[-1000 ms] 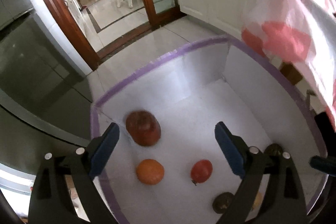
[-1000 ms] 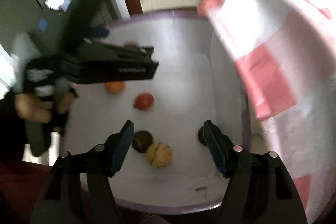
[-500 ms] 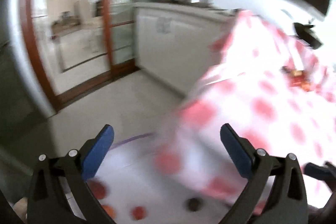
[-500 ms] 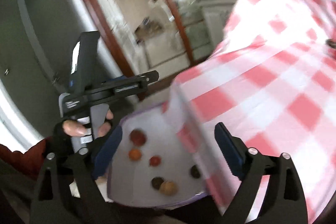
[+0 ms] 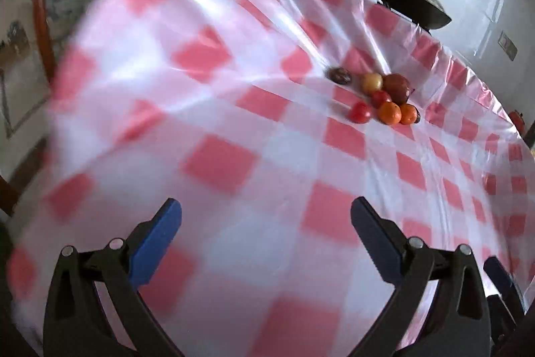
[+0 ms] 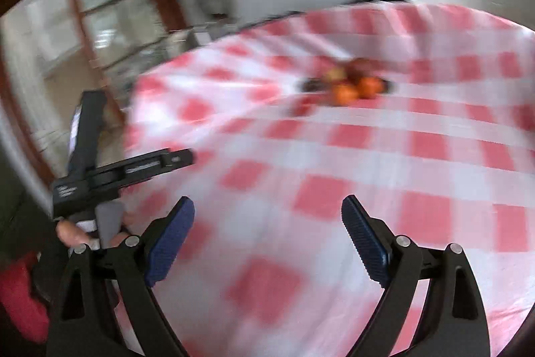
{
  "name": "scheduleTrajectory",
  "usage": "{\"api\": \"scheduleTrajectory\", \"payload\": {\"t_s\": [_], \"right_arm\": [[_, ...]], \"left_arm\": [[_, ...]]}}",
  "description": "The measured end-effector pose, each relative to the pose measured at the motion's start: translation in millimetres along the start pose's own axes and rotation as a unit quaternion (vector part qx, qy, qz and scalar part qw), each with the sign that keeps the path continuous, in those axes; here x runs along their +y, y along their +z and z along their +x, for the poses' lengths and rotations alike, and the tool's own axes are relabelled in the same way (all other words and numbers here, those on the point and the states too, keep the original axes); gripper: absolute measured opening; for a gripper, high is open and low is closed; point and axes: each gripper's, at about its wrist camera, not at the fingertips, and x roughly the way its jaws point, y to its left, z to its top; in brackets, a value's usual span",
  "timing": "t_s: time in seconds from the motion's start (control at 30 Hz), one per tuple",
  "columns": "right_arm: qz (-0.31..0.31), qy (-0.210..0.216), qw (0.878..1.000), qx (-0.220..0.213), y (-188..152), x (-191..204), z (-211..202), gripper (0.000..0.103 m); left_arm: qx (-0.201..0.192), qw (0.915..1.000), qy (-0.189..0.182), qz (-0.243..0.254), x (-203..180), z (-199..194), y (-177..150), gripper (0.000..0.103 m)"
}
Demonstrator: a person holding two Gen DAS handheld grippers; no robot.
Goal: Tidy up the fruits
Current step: 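Move both open tools back over the fruit pile on the table, then grasp the tangerine in front of the pile with the right tool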
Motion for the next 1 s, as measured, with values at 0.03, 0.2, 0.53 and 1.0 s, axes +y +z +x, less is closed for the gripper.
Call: {"api": "scheduleTrajectory", "payload": {"t_s": [0.03,0.2,0.53,1.0], "right_arm": [[0.001,-0.013,1.0,0.007,5,-8,9,0.087],[0.019,-0.067,0.997,0.018,27,-52,51,0.087],[0.023,-0.136,0.988,0.066,90,-119,138,0.083],[-0.001,-0.061,0.994,0.095,133,-69,216,0.053]], "left_arm": [[0.001,1.0,-0.005,0.0,-4,8,1,0.101],[-0.032,0.9989,-0.014,0.031,-39,45,30,0.101],[-0.016,0.9974,-0.07,0.0,-35,67,48,0.101],[-0.017,0.9976,-0.067,-0.006,-35,67,46,0.101]]}}
